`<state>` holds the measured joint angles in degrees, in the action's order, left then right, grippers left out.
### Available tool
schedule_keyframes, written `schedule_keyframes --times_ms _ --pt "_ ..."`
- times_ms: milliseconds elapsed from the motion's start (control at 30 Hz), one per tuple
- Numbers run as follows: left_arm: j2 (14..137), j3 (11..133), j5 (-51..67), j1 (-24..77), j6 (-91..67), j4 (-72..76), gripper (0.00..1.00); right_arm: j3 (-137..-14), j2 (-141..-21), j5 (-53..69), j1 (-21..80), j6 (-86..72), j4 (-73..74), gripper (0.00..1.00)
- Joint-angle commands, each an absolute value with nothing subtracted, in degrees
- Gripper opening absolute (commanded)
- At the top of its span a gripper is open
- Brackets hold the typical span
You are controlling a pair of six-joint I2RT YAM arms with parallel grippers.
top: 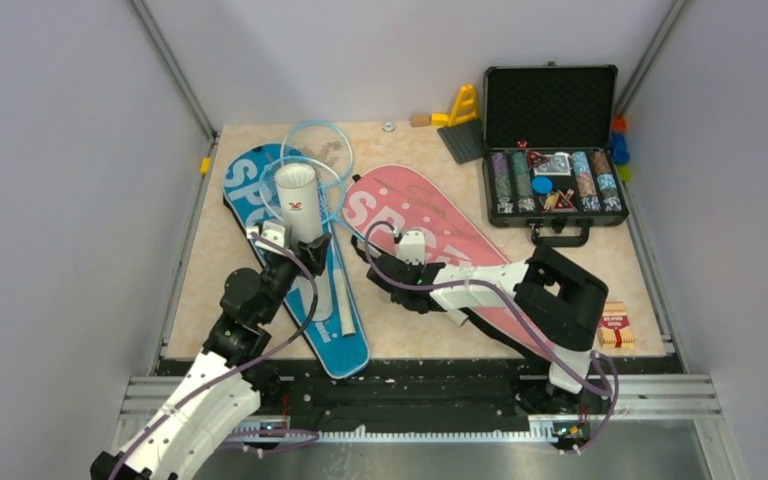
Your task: Pack up the badminton gear
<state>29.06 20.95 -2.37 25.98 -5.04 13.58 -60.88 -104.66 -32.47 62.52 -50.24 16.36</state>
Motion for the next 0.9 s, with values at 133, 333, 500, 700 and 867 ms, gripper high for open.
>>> schedule_keyframes --times_ms 133,333,500,700,867 --pt "29.18 21.65 3.55 25.97 -4.69 18.13 0.28 -64.55 -99.94 -34.07 63.17 -39.65 20.68 0.0" --pt "29.99 22.11 15.18 25.95 -2.44 16.67 0.29 -68.08 -82.82 -28.46 60.65 -26.59 22.55 0.0" --pt "30.79 22.78 28.42 26.01 1.1 14.54 0.32 -70.5 -71.9 -12.42 50.93 -20.34 21.51 0.0" --pt "30.7 22.96 33.23 26.02 2.83 12.87 0.34 -83.64 -69.45 -2.98 47.35 -15.47 25.22 0.0" --pt "31.24 23.01 34.84 25.97 3.59 12.64 0.37 -94.9 -73.38 11.63 47.37 -14.79 27.41 0.0"
